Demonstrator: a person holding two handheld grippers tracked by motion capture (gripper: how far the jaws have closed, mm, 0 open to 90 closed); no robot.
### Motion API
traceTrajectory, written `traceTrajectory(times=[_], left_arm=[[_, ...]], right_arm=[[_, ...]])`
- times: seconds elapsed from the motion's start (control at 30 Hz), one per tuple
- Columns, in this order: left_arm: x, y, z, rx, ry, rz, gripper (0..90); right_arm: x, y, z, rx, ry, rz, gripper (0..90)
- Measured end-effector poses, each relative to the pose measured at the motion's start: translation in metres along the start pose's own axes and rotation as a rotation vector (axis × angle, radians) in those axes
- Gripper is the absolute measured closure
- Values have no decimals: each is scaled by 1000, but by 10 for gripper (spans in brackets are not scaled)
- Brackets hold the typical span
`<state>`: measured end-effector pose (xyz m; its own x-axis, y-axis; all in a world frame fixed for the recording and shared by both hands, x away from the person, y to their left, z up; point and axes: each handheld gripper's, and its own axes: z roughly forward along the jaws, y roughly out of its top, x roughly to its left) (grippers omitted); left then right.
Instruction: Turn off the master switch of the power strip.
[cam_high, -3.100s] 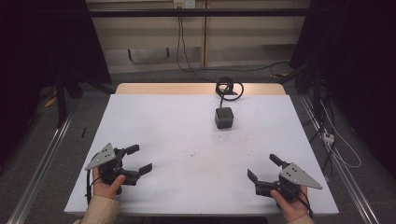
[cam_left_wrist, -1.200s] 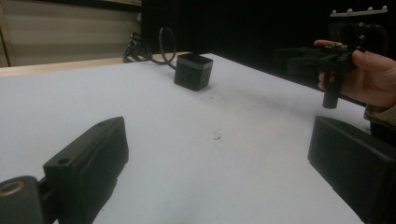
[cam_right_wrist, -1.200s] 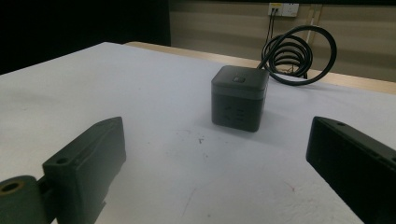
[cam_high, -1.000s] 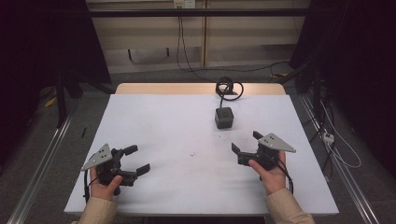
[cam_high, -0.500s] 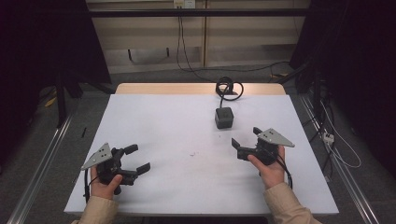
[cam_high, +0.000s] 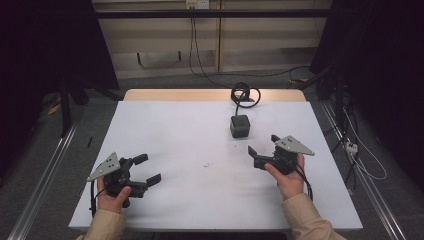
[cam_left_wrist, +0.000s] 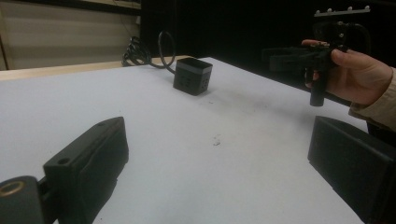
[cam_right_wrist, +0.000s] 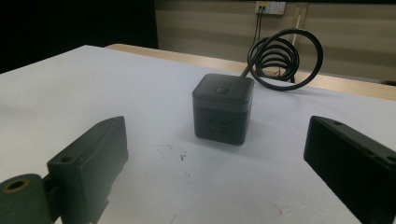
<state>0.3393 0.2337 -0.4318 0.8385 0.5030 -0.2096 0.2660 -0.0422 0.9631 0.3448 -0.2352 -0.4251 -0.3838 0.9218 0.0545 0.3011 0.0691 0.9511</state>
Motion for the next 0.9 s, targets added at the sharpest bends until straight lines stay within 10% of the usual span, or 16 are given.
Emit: traceTrajectory(times=[0.9], left_arm=[[0,0,-1,-9,7,1,47]], right_arm=[[-6,8,12,13,-17,-10,63]])
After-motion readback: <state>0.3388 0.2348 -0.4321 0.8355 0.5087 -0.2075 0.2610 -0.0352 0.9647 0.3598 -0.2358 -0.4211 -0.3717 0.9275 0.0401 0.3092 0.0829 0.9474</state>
